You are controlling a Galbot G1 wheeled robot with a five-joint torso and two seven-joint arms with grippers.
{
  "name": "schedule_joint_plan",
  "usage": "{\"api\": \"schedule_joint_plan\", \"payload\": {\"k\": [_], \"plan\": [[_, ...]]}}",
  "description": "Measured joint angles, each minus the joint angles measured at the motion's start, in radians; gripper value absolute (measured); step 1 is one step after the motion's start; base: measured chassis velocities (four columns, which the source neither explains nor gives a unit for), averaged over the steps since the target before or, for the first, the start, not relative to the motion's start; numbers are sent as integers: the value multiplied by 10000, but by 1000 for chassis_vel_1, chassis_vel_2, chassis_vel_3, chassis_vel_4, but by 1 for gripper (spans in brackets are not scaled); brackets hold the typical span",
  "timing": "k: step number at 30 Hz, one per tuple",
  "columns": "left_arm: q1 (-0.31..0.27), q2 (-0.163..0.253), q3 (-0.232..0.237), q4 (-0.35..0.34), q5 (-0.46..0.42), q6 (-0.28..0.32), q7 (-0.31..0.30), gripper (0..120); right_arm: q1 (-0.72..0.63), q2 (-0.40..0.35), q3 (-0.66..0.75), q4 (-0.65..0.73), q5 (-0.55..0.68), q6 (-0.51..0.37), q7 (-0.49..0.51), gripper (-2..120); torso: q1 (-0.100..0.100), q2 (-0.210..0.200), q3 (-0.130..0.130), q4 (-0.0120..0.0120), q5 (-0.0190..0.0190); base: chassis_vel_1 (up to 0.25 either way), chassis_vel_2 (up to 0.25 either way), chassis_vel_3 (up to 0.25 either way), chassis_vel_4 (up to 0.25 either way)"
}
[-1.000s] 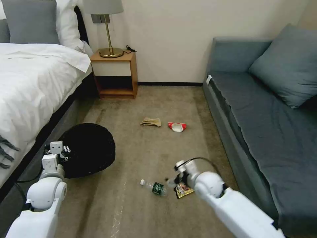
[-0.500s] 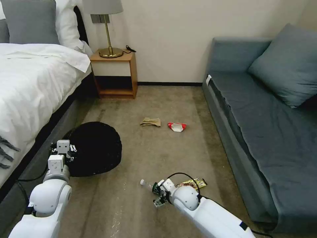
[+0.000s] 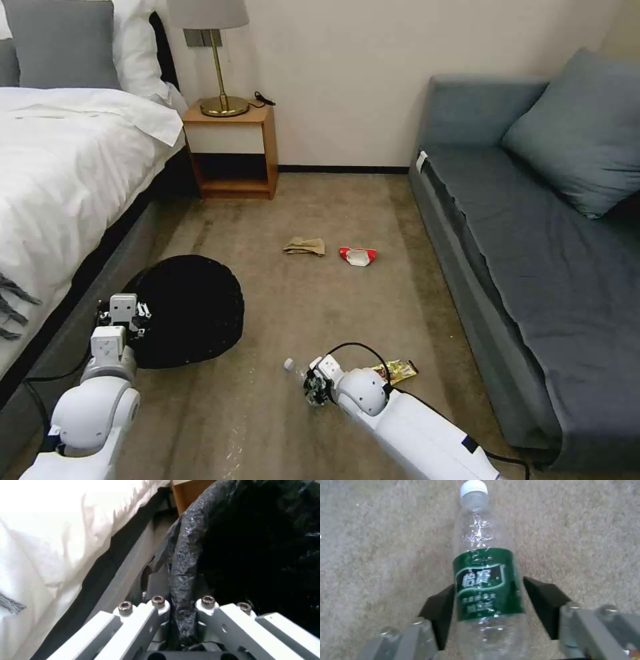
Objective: Pick up the trash bin, then pick up the garbage on the floor and place it into the trash bin.
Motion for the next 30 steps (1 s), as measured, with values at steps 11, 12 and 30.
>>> {"api": "schedule_joint_plan", "payload": {"k": [11,12,30], "plan": [[155,-92,36,-23,293,-111,73,3,-479,-255,723,522,111,0,97,11,0,0,0,-1,0,0,0,0,0],[155,-92,36,-23,293,-111,73,3,-479,-255,723,522,111,0,97,11,0,0,0,-1,0,0,0,0,0],[288,-10,-140,22,242,-203,116,3,-939,-519,1419,1123,317,0,207,0,0,0,0,0,0,0,0,0,0]]}}
